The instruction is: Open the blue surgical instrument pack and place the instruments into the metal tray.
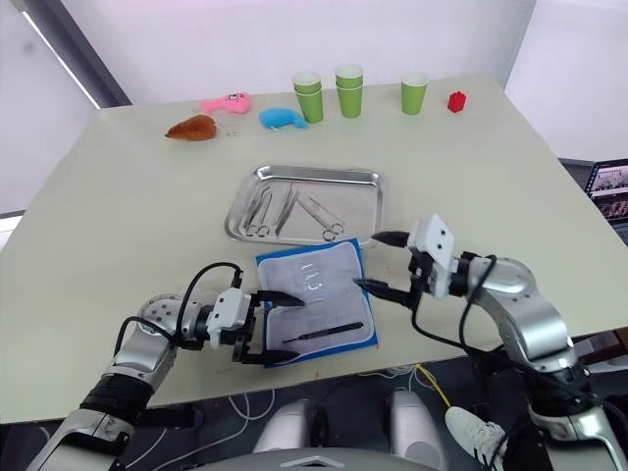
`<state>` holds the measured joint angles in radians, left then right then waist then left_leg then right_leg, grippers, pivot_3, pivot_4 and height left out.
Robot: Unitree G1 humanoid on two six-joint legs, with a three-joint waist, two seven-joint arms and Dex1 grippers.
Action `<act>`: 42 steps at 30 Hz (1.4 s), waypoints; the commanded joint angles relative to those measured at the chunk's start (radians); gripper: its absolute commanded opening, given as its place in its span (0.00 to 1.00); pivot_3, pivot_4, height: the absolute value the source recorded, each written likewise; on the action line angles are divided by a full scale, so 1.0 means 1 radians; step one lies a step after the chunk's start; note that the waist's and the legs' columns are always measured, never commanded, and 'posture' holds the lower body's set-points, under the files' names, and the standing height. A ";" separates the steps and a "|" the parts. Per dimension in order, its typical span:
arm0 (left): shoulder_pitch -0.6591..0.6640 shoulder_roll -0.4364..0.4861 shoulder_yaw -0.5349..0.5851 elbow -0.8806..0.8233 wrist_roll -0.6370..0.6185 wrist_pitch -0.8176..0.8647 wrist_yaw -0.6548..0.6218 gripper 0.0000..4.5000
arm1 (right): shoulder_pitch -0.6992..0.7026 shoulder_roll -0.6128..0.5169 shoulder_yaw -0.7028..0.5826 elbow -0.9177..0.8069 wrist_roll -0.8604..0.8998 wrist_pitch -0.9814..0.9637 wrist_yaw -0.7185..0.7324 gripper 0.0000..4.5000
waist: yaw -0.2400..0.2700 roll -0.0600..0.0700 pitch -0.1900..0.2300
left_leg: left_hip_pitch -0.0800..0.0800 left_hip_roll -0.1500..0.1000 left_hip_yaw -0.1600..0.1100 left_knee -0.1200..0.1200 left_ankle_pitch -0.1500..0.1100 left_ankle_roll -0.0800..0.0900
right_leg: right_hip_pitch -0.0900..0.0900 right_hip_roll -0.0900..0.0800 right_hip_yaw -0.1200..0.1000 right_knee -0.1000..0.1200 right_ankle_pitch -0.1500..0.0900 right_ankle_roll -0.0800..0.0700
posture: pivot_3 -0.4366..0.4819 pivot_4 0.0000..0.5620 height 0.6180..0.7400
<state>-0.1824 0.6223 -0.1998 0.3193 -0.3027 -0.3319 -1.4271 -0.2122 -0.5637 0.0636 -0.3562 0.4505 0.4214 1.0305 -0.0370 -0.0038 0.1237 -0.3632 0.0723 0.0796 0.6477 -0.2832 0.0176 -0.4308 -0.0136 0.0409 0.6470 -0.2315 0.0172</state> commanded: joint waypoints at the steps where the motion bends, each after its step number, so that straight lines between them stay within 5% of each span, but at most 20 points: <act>1: 0.051 0.013 -0.056 0.100 0.099 0.021 0.002 1.00 | 0.045 -0.076 -0.098 -0.077 0.094 -0.057 0.108 0.99 | 0.000 -0.002 0.001 | 0.000 0.000 0.000 0.000 0.000 0.000 | 0.000 0.000 0.000 0.000 0.000 0.000 | 0.48 0.27 1.00; 7: 0.050 0.017 -0.056 0.106 0.099 0.017 -0.008 1.00 | 0.138 -0.199 -0.258 -0.053 0.231 -0.128 0.305 0.99 | 0.000 -0.004 0.002 | 0.000 0.000 -0.003 0.000 0.000 0.000 | 0.000 0.001 0.000 -0.001 0.000 0.000 | 0.48 0.27 1.00; 18: 0.039 0.019 -0.055 0.118 0.100 0.010 -0.021 1.00 | 0.063 -0.360 -0.359 0.096 0.327 -0.126 0.518 0.99 | 0.001 -0.004 0.003 | 0.001 0.000 -0.005 0.000 0.000 0.000 | 0.001 0.001 0.000 -0.001 0.000 0.000 | 0.48 0.27 1.00; 25: 0.031 0.019 -0.054 0.123 0.101 0.008 -0.020 1.00 | 0.015 -0.347 -0.287 0.107 0.262 -0.170 0.524 0.99 | 0.002 -0.004 0.003 | 0.001 0.000 -0.005 0.000 0.000 0.000 | 0.001 0.001 0.000 -0.001 0.000 0.000 | 0.48 0.27 1.00; 42: 0.066 0.027 -0.052 0.084 0.096 0.021 -0.004 1.00 | -0.050 -0.127 0.085 0.043 -0.081 -0.234 0.217 0.99 | 0.001 -0.001 0.001 | 0.001 0.001 -0.001 0.000 0.000 0.000 | 0.000 0.002 0.000 -0.001 0.000 0.000 | 0.48 0.27 1.00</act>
<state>-0.1822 0.6243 -0.1994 0.3255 -0.3030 -0.3383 -1.4373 -0.2512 -0.6918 0.1340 -0.2855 0.3978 0.2109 1.2666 -0.0356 -0.0045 0.1251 -0.3627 0.0729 0.0790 0.6473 -0.2833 0.0175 -0.4306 -0.0118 0.0408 0.6463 -0.2316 0.0169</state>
